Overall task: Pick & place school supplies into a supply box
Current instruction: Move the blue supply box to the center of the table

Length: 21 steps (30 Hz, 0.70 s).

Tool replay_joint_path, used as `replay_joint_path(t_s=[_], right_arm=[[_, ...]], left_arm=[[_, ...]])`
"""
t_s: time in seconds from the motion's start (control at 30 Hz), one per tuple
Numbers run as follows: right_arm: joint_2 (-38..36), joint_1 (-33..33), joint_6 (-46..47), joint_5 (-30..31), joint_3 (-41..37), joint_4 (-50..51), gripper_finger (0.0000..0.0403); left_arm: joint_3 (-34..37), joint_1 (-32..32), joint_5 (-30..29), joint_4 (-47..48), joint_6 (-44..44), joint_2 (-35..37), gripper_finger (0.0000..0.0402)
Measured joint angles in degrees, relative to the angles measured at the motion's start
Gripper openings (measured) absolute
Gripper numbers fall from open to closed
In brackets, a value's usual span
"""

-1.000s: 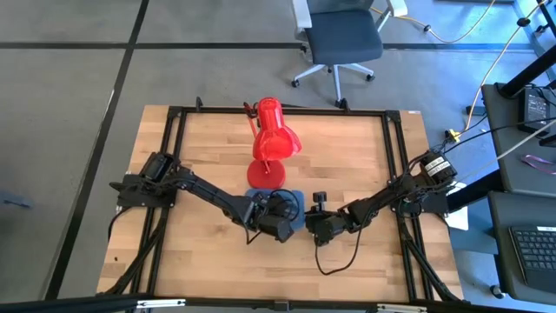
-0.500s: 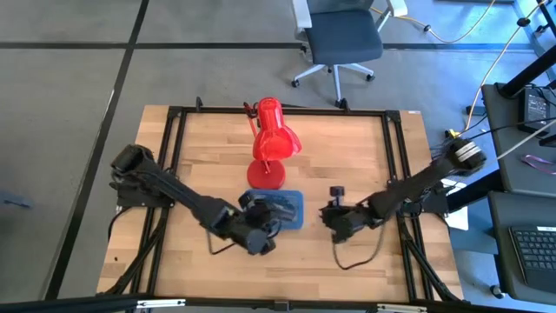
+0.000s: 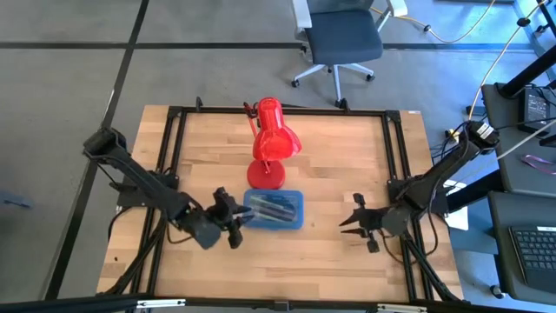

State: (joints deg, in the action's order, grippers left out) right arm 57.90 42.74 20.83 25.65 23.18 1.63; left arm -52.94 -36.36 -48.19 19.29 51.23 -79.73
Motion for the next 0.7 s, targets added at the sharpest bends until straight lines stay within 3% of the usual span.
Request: replay_joint_path(t_s=[0.1, 0.2, 0.37, 0.57, 0.7], right_arm=[[-2.9, -0.2, -0.9, 0.2, -4.0, -6.1, 0.0097], [-4.7, -0.6, -1.5, 0.1, -6.5, -10.5, 0.0097], [-5.4, -0.6, -1.5, 0.0, -7.5, -12.0, 0.0097], [-5.4, -0.6, -1.7, -0.1, -7.5, -11.7, 0.0097], [-5.4, -0.6, -2.0, -0.1, -7.5, -11.4, 0.0097]], left_arm=[[9.0, 2.2, 6.5, -14.2, -6.7, 3.9, 0.0109], [16.6, 4.6, 11.2, -21.7, -4.5, 7.6, 0.0108], [22.9, 6.9, 12.5, -20.1, 1.9, 10.8, 0.0111], [23.5, 9.5, 15.8, -5.4, 11.7, 11.7, 0.0107], [23.5, 11.6, 17.6, -5.6, 12.9, 9.9, 0.0108]])
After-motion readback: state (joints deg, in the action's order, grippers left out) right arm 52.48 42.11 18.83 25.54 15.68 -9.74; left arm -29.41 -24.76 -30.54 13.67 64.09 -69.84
